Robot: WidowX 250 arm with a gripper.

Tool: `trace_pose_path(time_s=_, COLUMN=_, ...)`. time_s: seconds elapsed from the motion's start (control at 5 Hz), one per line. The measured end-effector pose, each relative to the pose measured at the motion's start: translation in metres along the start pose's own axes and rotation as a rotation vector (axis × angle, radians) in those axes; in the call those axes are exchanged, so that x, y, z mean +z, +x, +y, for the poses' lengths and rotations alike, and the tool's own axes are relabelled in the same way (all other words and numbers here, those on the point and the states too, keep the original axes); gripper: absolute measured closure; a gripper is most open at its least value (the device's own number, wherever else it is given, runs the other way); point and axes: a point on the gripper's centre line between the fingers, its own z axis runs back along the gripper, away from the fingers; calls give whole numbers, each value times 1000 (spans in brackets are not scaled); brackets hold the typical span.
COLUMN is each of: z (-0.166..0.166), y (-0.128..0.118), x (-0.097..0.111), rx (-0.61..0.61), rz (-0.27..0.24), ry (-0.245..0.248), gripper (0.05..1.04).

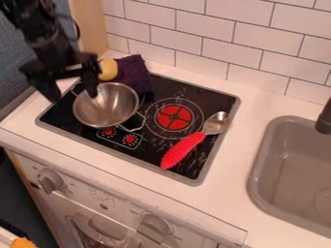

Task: Move the silver pot on the left side of stove

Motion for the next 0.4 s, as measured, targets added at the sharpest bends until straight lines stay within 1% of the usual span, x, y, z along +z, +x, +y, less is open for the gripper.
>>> trace_pose_path(time_s=0.2, z=-10, y=8, x=21, rx=-105, rz=-27, ry=21, gripper=82)
trace_pose_path(time_s=0.4, z=-10, y=7, x=21, rx=-104, rz=-24, ry=22, gripper=82)
